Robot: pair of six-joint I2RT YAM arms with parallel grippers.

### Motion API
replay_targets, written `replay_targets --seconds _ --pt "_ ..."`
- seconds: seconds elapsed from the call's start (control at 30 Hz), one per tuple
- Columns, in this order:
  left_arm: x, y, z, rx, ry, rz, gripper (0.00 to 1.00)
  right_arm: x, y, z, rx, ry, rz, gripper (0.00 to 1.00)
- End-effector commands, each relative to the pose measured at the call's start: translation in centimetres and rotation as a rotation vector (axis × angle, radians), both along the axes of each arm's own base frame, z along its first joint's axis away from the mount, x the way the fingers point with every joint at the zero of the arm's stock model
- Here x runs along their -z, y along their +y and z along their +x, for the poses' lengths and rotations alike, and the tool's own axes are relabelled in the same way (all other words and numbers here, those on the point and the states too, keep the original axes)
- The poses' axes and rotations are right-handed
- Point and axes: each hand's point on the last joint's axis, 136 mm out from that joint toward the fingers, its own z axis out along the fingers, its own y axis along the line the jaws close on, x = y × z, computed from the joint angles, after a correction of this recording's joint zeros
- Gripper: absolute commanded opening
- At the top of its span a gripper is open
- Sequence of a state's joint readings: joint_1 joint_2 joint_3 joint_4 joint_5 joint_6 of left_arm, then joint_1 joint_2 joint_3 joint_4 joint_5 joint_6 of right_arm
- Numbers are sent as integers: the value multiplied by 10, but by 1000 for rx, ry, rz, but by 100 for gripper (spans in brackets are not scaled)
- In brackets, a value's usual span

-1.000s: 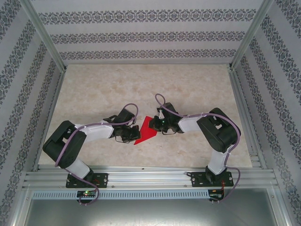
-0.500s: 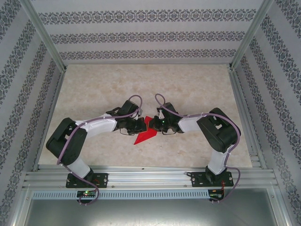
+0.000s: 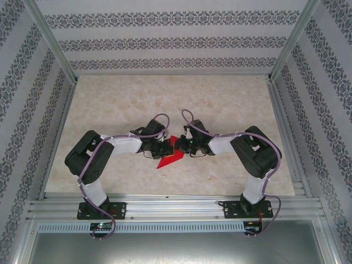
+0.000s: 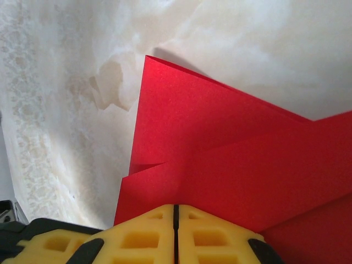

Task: Fold a paper plane with a square sheet of paper (pick it up from the middle)
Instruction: Fourth fold the wing at the center of the table.

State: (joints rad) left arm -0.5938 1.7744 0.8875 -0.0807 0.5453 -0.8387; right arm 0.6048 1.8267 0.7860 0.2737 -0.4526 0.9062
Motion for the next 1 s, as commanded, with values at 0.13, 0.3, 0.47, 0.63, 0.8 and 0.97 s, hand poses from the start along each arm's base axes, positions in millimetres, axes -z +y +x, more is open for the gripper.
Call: replay_targets --seconds 0.13,0.3,0.47,0.63,0.8,0.97 --pt "36 30 -21 -21 60 152 3 38 -20 -15 15 77 -119 8" --pt "37 40 -34 -28 85 169 3 39 -22 -14 16 76 -133 8" --pt "28 46 -45 -20 79 159 4 41 -23 -14 13 82 -139 9" --pt "24 50 -54 -21 76 147 4 42 -25 -13 12 84 -149 9" --pt "26 61 -62 -26 81 177 4 42 -24 -13 11 84 -148 9" --pt "26 74 -69 -45 86 203 4 42 -25 -13 12 86 -150 9"
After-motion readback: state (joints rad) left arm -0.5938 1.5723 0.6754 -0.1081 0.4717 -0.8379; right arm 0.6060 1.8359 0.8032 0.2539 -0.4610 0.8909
